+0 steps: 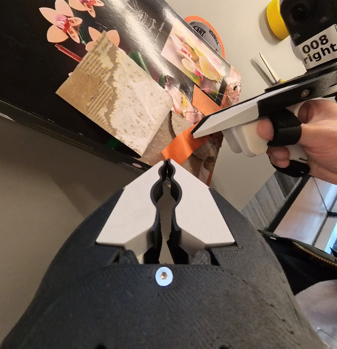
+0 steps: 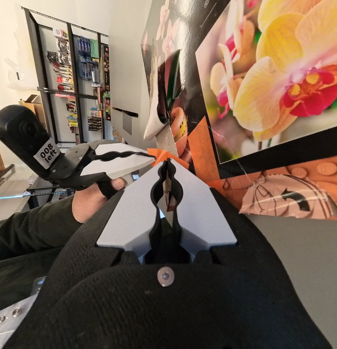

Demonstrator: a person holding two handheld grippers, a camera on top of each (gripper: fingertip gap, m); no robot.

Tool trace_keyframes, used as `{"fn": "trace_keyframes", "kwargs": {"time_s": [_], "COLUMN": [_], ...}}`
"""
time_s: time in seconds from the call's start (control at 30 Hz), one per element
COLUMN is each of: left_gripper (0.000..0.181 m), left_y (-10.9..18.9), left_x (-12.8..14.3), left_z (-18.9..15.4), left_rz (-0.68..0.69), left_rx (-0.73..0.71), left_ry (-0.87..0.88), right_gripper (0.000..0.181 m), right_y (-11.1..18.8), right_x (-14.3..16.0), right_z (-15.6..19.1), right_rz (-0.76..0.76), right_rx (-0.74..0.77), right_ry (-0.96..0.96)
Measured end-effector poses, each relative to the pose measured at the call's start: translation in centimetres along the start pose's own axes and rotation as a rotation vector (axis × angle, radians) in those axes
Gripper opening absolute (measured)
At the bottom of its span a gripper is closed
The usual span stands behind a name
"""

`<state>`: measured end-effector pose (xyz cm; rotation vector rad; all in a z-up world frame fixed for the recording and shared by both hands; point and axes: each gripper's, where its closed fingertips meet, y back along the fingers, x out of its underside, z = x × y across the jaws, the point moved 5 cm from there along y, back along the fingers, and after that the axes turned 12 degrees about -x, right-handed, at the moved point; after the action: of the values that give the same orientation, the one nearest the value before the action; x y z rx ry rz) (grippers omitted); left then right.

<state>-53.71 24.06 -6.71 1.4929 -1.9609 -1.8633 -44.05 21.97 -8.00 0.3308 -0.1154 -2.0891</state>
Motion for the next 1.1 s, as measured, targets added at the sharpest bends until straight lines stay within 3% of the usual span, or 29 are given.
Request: {"fn": "trace_keyframes", "kwargs": {"time_s": [0.13,0.37,0.47,0.53,0.8,1.1], "left_gripper": [0.0,0.0,0.0,0.0,0.0,0.0], "left_y": [0.1,-0.1,-0.2,-0.2,-0.1,-0.1], "left_x": [-0.3,-0.1,0.0,-0.1,-0.2,-0.2], "left_z": [0.6,0.8,1.2,1.6,1.8,2.0], "left_rz": [-0.024,-0.012,-0.002,-0.012,-0.02,-0.018], "left_rx": [-0.015,-0.016,-0.036,-0.035,-0.026,-0.012], "left_ry": [0.006,-0.004,-0.014,0.003,0.012,0.021], "right_gripper": [0.0,0.0,0.0,0.0,0.0,0.0], "right_y": [-0.2,-0.9,-1.5,-1.7,-1.2,-2.5], "right_x": [0.2,0.1,-0.2,-0.1,0.0,-0.1], "right_z": [-0.2,0.2,0.6,0.7,0.3,0.0], "right_rz": [0.062,0.204,0.274,0.236,-0.008,-0.04], "right_rx": [0.034,0.25,0.332,0.304,0.041,0.037], "right_ry": [0.021,0.107,0.235,0.222,-0.132,-0.133]}}
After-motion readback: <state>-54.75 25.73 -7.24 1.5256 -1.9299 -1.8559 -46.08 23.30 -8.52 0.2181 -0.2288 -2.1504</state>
